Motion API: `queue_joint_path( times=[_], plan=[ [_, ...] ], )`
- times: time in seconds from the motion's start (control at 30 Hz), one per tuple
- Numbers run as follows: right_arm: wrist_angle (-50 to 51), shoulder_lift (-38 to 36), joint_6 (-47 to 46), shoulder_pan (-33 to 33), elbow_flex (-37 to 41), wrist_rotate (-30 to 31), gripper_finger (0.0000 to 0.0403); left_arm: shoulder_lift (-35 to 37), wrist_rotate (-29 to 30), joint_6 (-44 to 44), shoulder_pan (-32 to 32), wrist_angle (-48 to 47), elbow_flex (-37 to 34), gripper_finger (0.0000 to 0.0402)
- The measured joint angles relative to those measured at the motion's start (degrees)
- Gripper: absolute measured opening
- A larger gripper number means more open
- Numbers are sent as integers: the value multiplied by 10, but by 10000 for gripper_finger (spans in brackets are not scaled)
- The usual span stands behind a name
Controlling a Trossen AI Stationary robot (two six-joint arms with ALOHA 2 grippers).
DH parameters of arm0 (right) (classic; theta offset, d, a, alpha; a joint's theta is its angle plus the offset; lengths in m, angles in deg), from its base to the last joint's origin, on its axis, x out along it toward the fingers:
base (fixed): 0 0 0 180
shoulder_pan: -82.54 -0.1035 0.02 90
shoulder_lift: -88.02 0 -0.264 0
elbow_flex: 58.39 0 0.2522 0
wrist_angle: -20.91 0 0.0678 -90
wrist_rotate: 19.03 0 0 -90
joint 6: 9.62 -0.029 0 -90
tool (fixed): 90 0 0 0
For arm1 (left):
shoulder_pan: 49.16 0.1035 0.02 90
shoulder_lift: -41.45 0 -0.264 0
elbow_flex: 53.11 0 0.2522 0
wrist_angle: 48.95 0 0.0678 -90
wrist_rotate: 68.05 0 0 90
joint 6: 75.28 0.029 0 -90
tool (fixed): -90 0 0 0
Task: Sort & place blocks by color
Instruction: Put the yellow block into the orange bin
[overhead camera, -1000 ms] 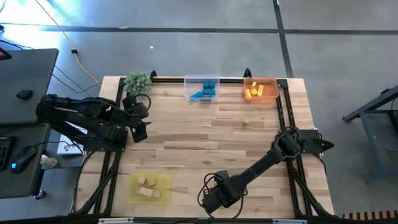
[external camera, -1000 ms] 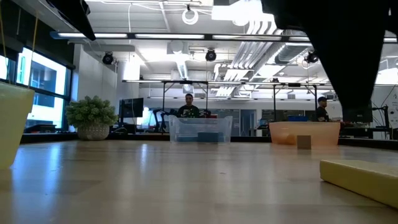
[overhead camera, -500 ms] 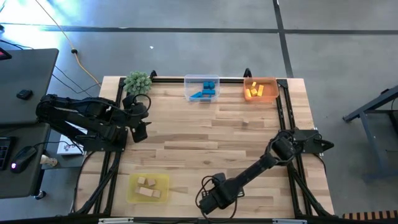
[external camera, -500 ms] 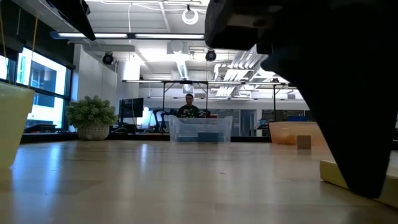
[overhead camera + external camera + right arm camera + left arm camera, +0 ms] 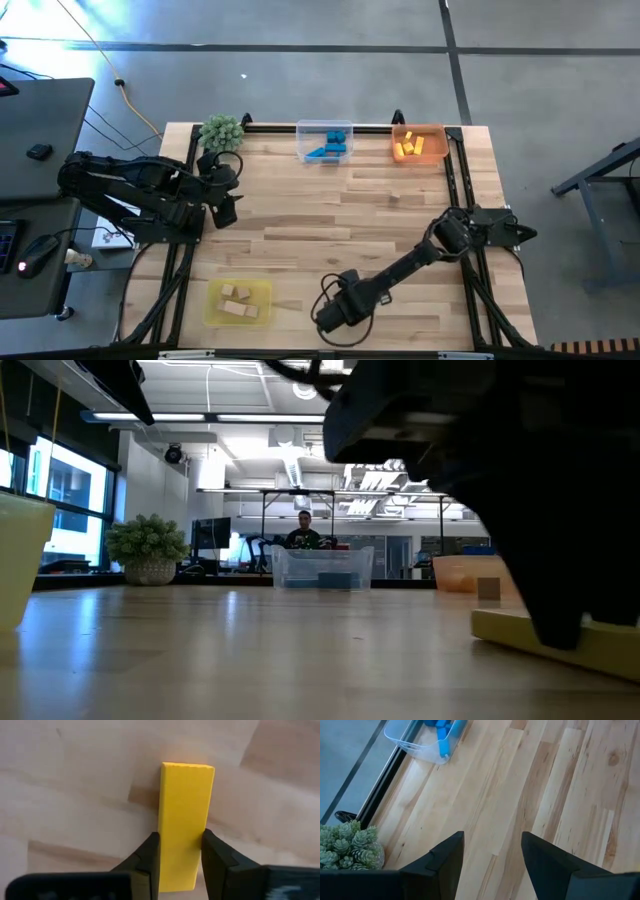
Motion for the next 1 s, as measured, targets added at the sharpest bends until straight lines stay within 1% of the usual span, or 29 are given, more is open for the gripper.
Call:
queue_joint_path(
  times=[0.27,0.8,1.0],
  plan=[
    [41,-4,110,41,-2,19,80,0,0,0,0,1,0,188],
    [153,-5,360,144,-64,107,80,0,0,0,0,1,0,188],
    [196,-5,412,186,-98,132,81,0,0,-5,0,1,0,188]
  ],
)
